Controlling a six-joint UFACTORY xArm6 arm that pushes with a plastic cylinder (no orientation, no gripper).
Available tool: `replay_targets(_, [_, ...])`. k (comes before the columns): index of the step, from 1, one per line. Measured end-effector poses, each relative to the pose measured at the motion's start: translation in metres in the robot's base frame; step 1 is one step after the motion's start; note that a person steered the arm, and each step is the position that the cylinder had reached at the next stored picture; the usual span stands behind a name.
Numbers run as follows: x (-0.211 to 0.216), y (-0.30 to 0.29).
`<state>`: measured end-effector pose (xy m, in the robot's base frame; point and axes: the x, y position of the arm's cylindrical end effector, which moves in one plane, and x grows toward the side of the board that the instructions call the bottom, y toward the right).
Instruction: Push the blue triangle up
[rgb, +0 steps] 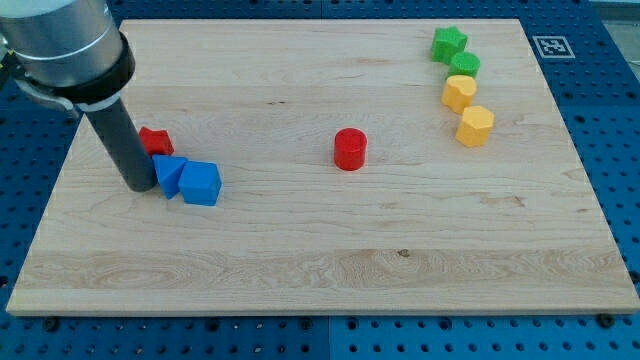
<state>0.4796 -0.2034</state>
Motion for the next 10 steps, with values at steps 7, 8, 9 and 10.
replay_targets(7, [0.047,0.029])
replay_targets(8, [0.030,0.024])
replay_targets(9, [0.018,0.024])
replay_targets(10, [0.008,0.024])
